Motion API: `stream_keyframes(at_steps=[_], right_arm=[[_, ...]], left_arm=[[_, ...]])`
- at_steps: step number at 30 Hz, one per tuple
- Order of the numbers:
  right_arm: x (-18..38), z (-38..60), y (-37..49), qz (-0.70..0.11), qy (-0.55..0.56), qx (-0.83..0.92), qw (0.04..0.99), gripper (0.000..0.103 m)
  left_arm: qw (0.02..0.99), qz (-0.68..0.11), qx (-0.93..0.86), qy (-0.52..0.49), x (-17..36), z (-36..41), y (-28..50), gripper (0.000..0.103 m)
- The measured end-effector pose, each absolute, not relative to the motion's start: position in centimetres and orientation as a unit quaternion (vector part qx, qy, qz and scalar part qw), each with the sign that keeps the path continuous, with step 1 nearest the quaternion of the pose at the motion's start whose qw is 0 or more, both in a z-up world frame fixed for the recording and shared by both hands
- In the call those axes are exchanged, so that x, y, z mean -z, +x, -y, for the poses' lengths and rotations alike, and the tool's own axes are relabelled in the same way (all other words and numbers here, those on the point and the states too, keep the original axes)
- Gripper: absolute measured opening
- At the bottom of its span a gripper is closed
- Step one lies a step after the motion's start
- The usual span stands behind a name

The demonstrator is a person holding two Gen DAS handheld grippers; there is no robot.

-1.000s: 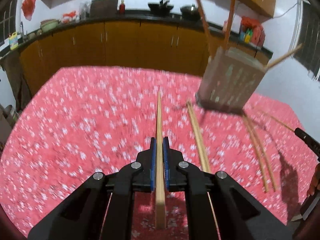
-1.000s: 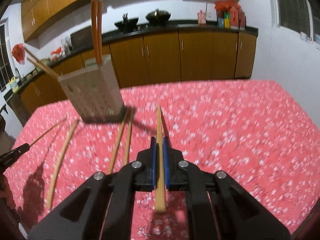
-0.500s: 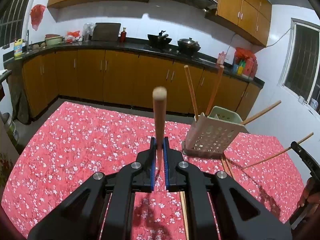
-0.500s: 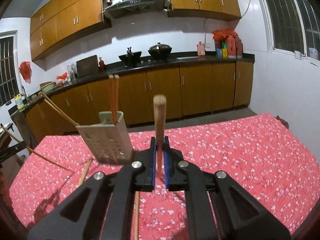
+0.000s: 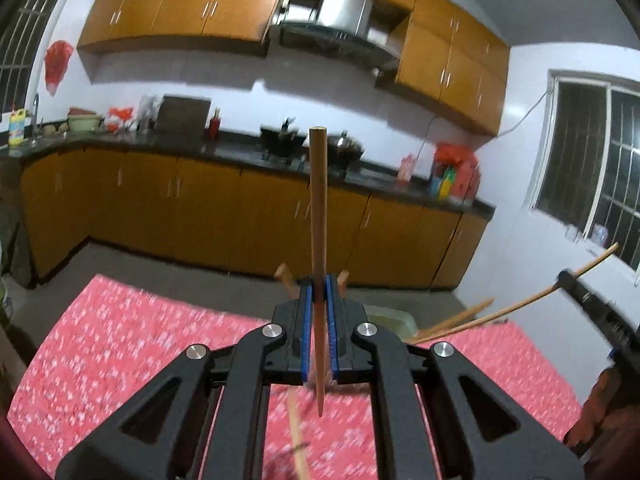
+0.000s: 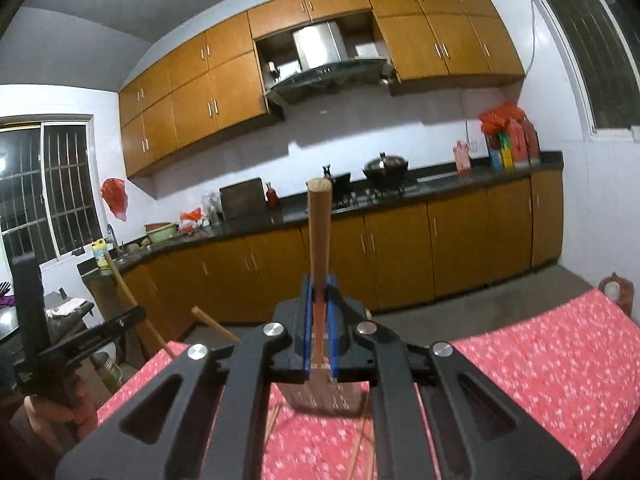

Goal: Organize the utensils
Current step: 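Raise both held chopsticks upright above the beige holder, then open both tools to drop the chopsticks into the holder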

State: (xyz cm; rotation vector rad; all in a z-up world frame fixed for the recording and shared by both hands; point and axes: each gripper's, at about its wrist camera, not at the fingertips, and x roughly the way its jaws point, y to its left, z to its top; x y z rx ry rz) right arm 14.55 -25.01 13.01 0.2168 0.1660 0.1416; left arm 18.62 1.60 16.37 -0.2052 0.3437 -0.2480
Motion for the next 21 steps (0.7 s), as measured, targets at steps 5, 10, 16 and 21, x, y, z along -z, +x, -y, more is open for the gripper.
stream_keyframes(at_steps=[5, 10, 16, 21], right_arm=[[-13.3, 24.1, 17.0, -0.084, 0.099, -0.063, 0.989, 0.008], [-12.1, 23.7, 19.8, -0.110, 0.091, -0.057, 0.988, 0.008], [-10.5, 24.2, 21.9, -0.142, 0.106, -0.058, 0.982, 0.008], [-9.6, 24.5, 22.8, -0.157, 0.113, -0.062, 0.979, 0.008]], left_arm=[[0.982, -0.109, 0.116, -0.098, -19.1, 1.0, 19.2, 0.007], [0.990, -0.070, 0.095, -0.080, -19.5, 3.2, 20.7, 0.007], [0.990, -0.084, 0.083, -0.080, -17.2, 4.7, 23.4, 0.007], [0.984, -0.125, 0.086, -0.093, -14.9, 4.6, 25.1, 0.007]])
